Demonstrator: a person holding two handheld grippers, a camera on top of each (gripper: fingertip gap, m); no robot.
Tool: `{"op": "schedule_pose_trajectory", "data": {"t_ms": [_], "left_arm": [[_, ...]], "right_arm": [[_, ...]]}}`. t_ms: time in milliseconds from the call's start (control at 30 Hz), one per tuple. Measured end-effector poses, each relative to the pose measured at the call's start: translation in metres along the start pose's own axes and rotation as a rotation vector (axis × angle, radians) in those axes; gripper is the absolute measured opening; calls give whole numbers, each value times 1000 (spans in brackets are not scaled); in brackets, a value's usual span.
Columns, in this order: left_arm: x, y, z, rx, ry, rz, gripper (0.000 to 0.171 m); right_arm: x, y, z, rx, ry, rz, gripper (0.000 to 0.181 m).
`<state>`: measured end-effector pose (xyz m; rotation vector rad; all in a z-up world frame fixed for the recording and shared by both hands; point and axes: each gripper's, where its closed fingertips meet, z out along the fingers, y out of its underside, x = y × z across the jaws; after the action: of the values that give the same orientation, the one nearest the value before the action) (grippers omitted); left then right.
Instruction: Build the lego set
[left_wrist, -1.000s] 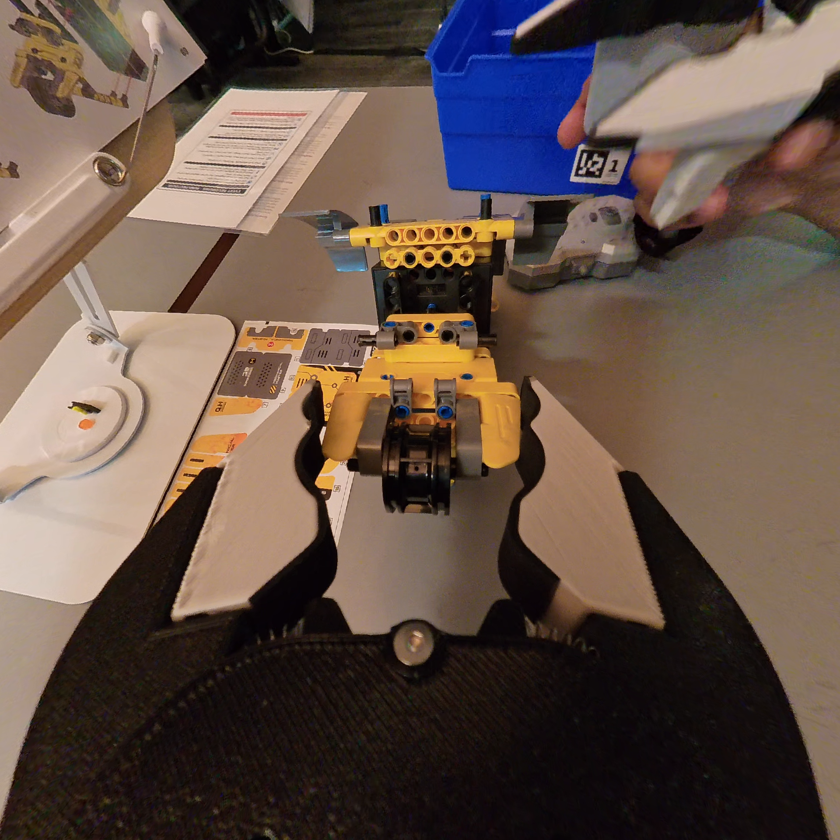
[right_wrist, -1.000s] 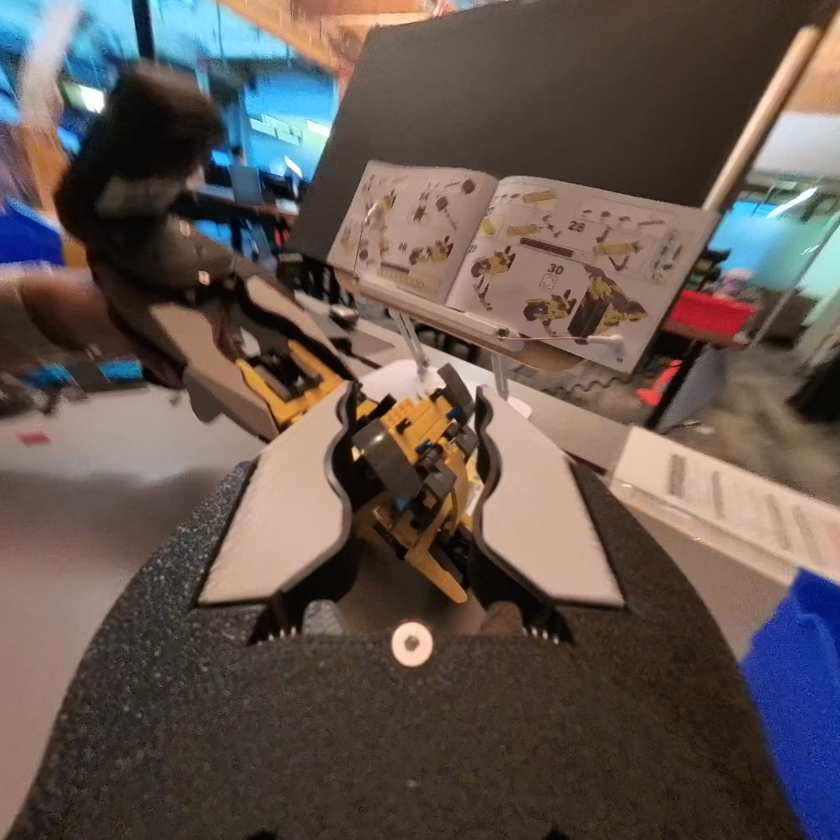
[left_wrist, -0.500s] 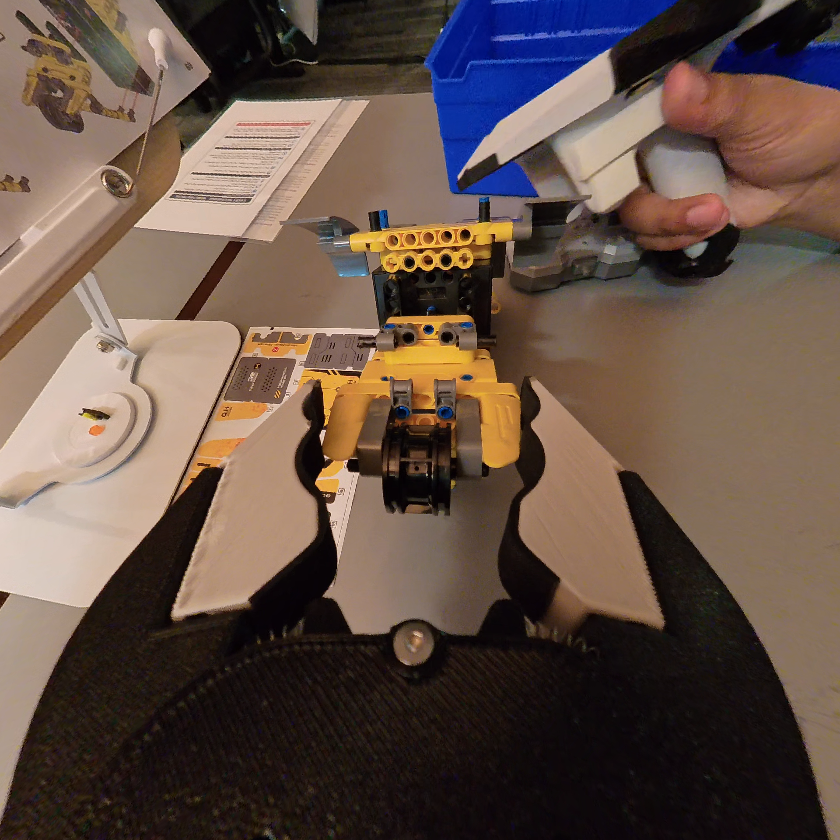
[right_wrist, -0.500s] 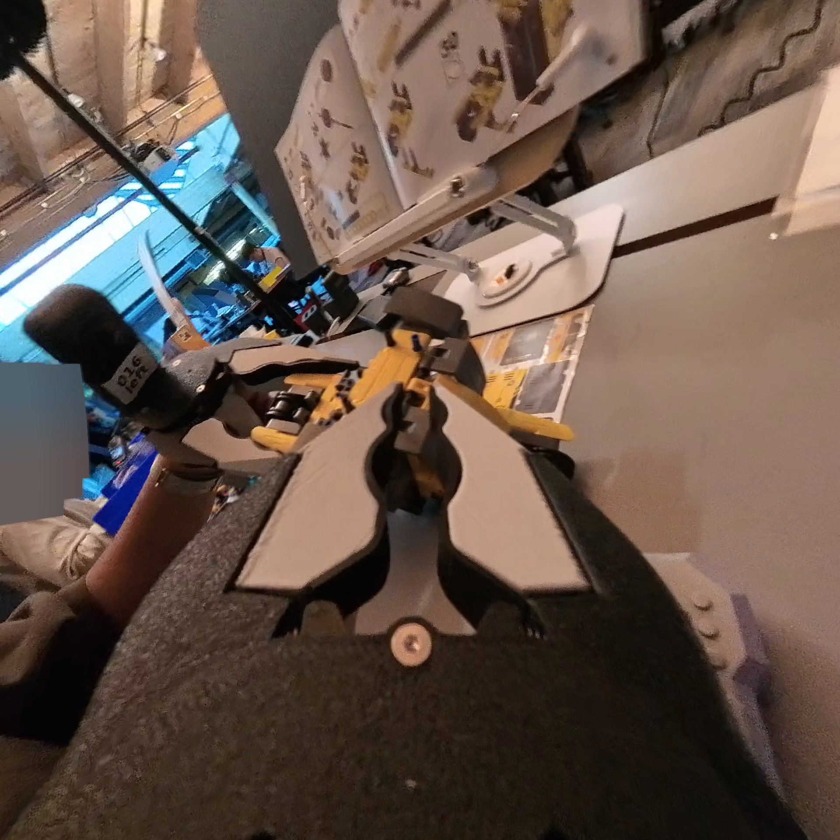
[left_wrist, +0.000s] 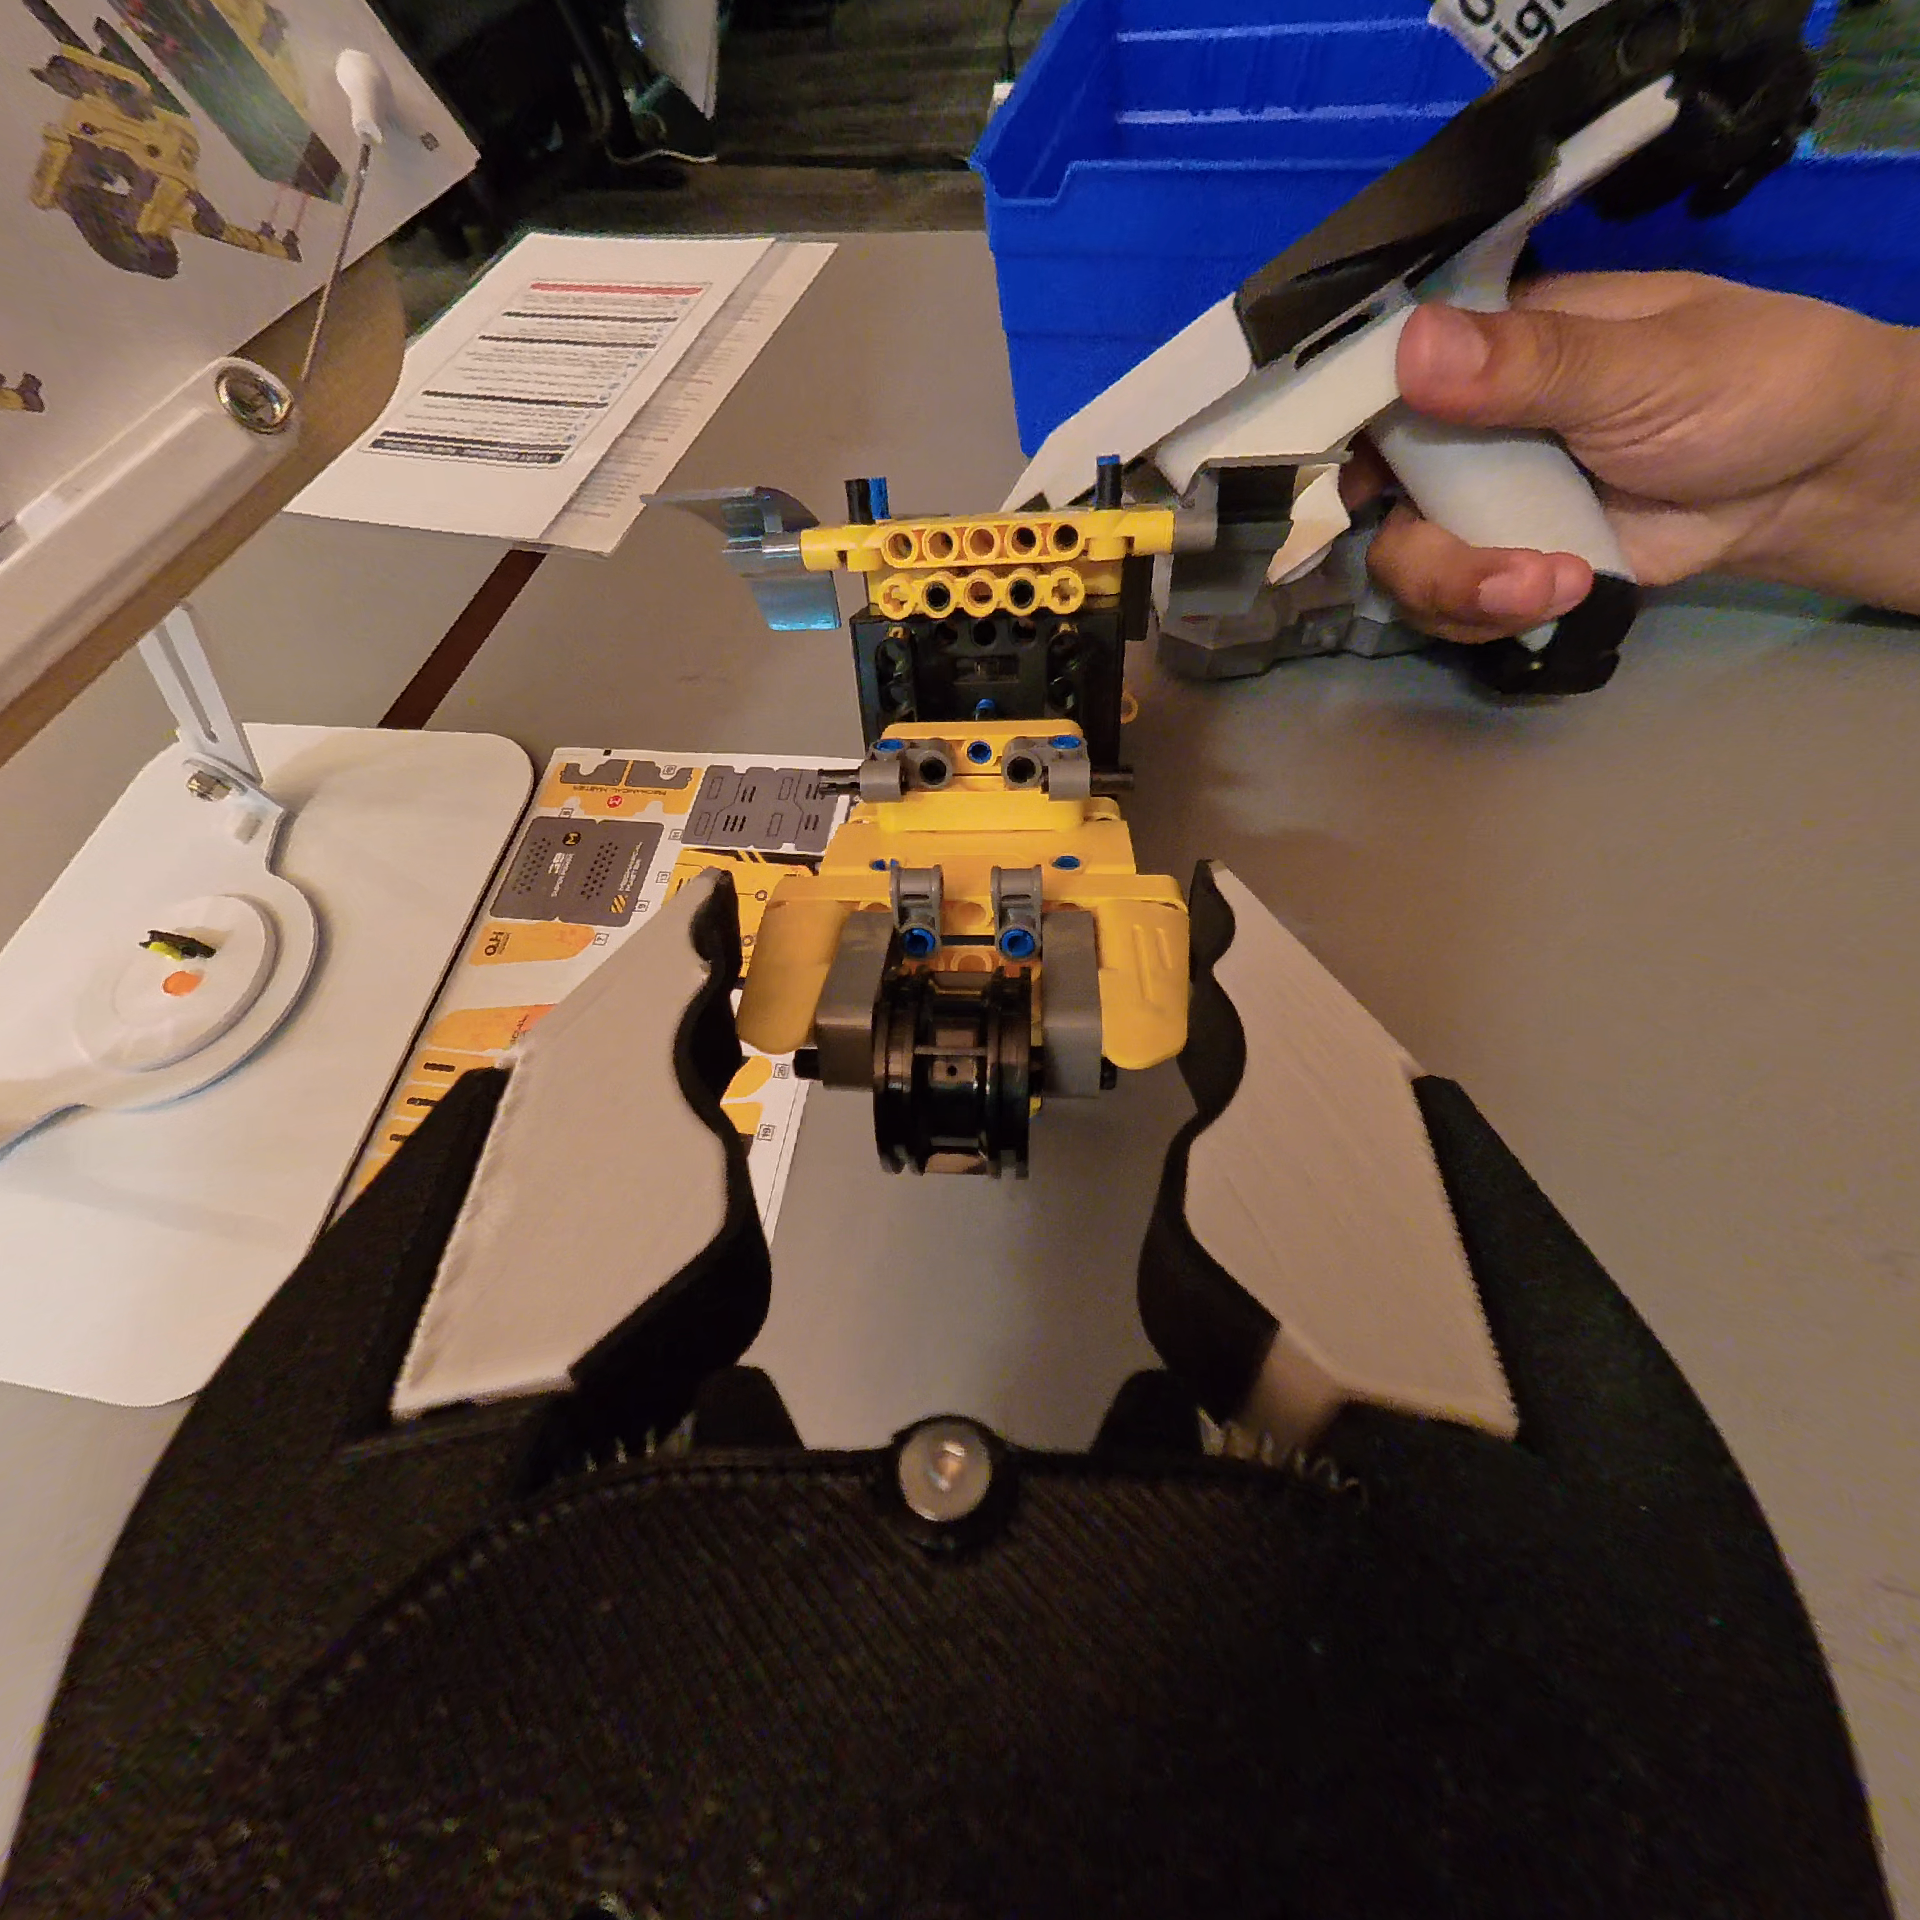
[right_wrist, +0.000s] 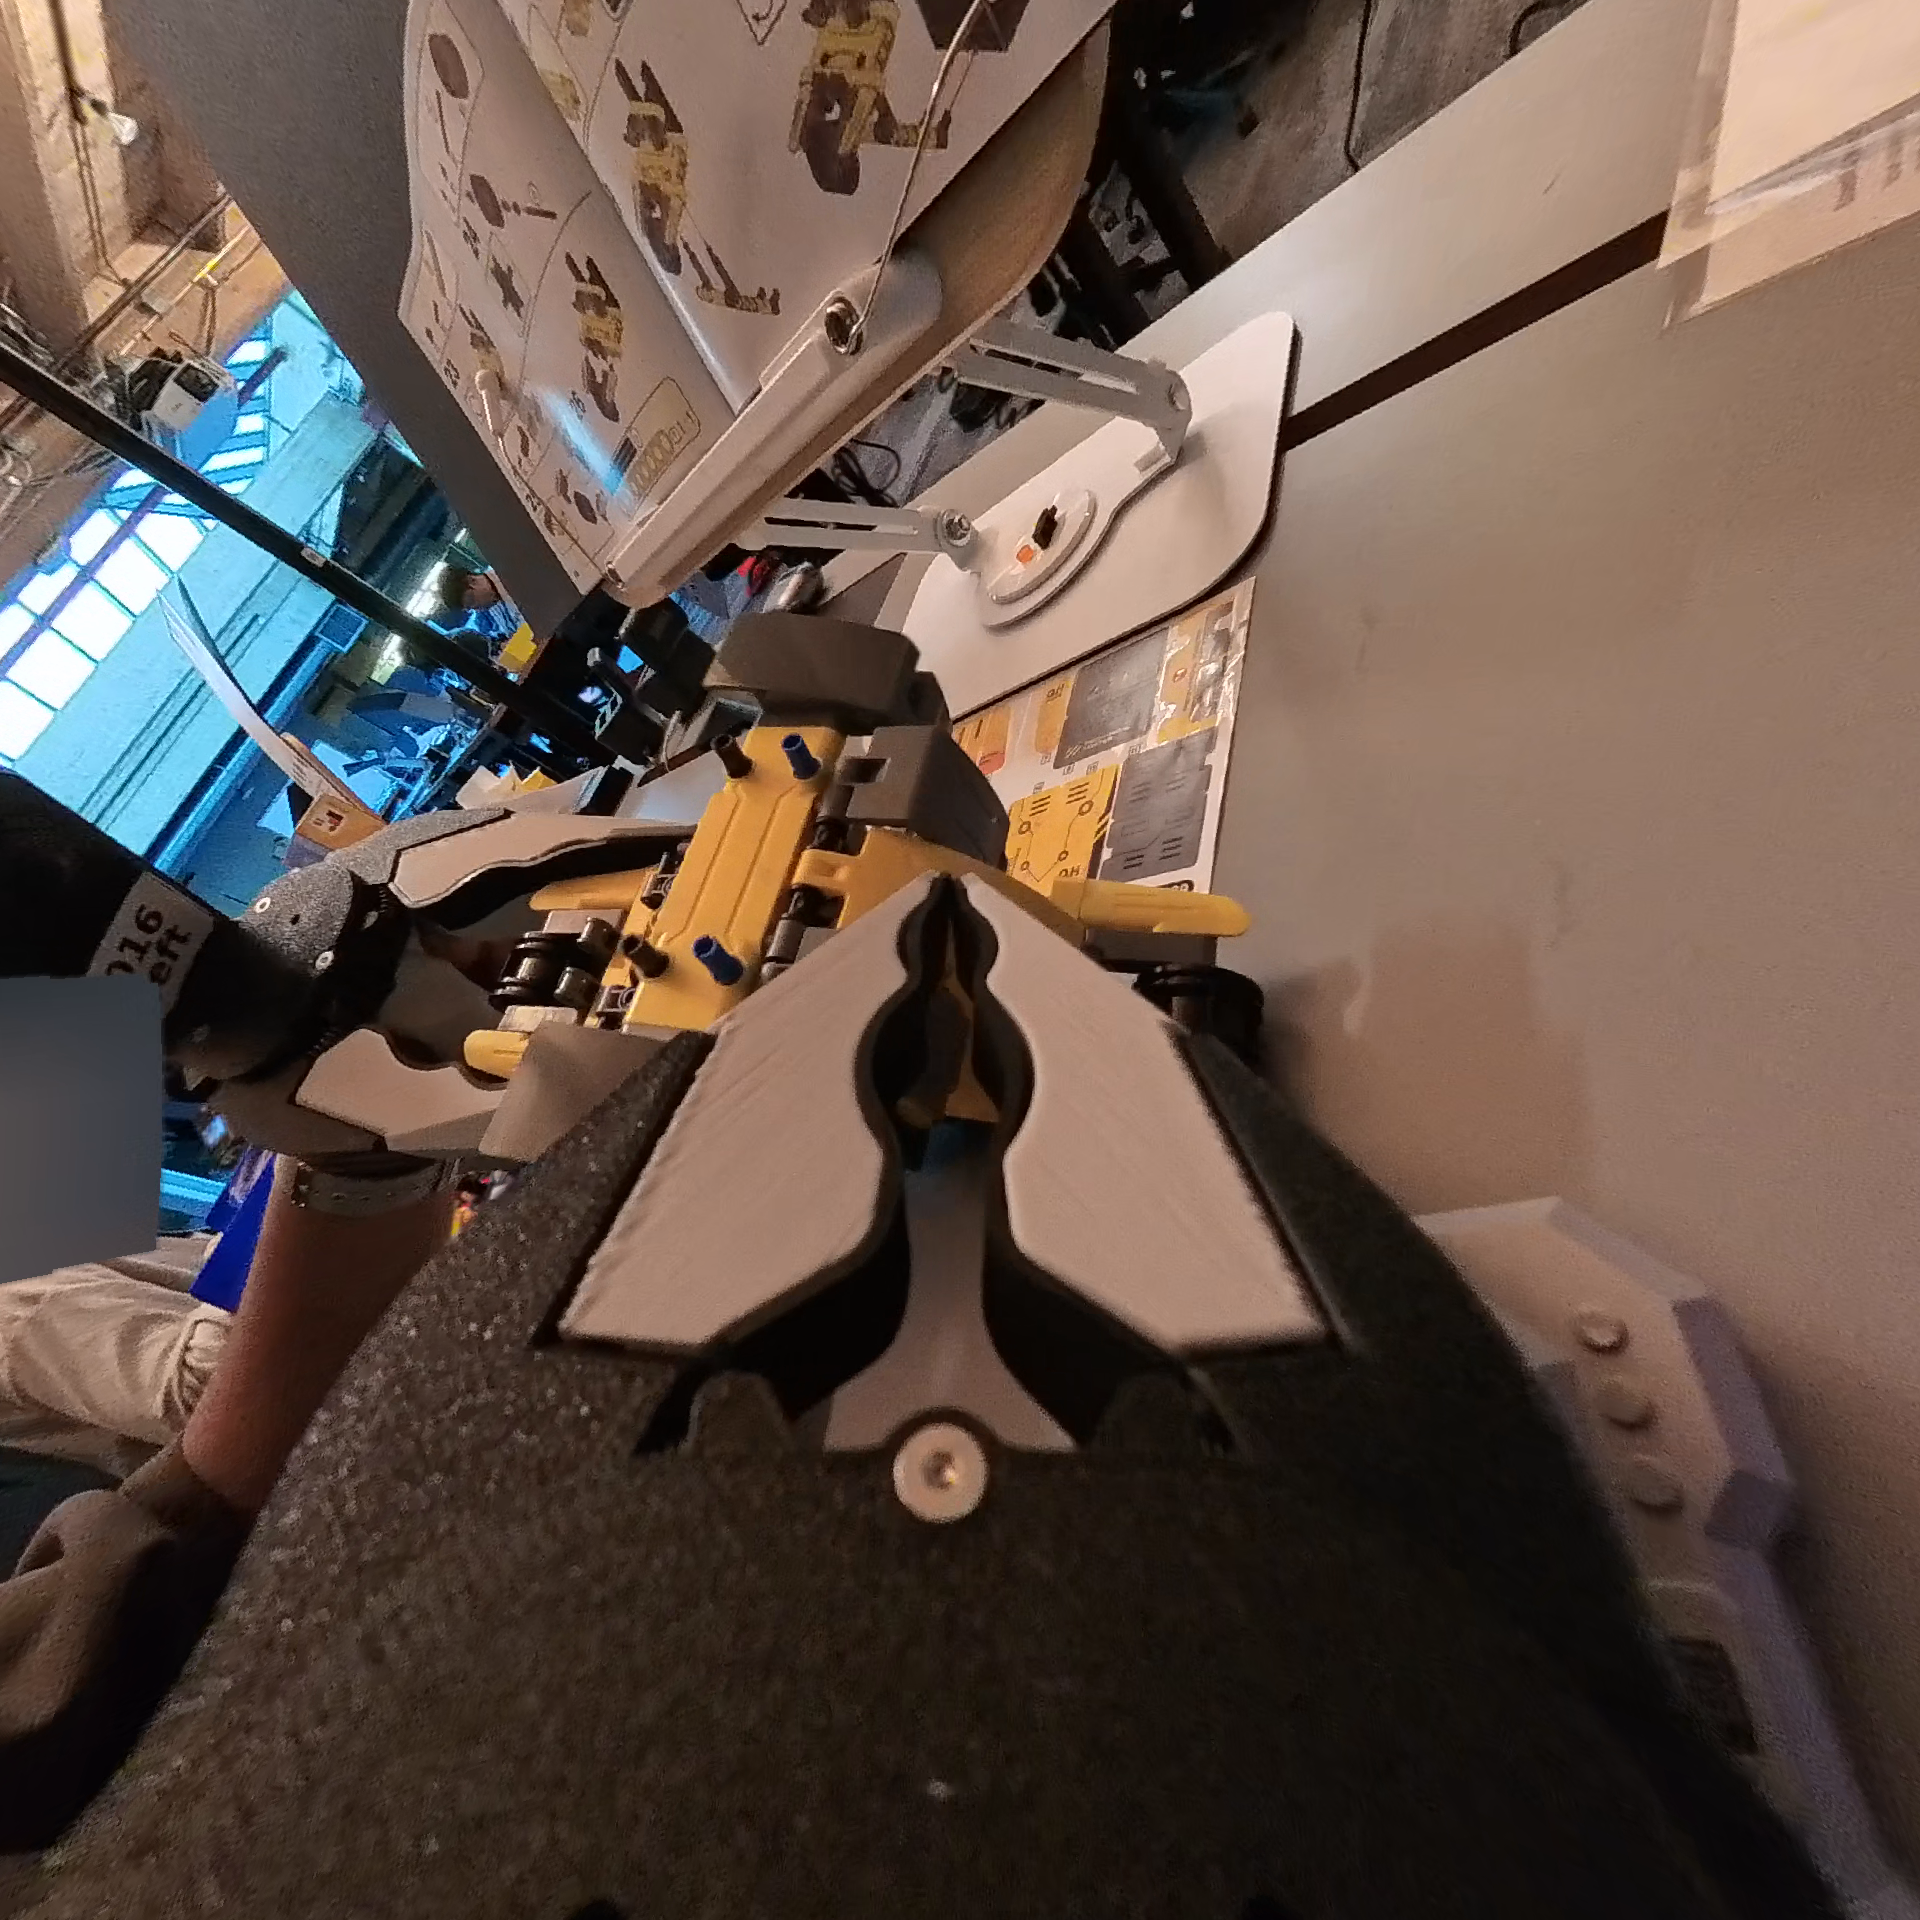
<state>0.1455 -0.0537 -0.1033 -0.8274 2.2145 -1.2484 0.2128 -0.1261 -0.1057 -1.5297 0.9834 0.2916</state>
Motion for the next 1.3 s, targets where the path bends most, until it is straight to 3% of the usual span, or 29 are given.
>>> {"op": "schedule_pose_trajectory", "data": {"t_ms": [300,600,1300], "left_arm": [[0,0,0,6,15,-1,83],[-3,-4,-1,-46,23,101,83],[-3,3,2,18,120,2,82]], "right_arm": [[-1,1,-1,-21,29,-88,0],[-1,2,0,-52,6,-99,0],[-1,1,2,-51,11,-97,0]]}}
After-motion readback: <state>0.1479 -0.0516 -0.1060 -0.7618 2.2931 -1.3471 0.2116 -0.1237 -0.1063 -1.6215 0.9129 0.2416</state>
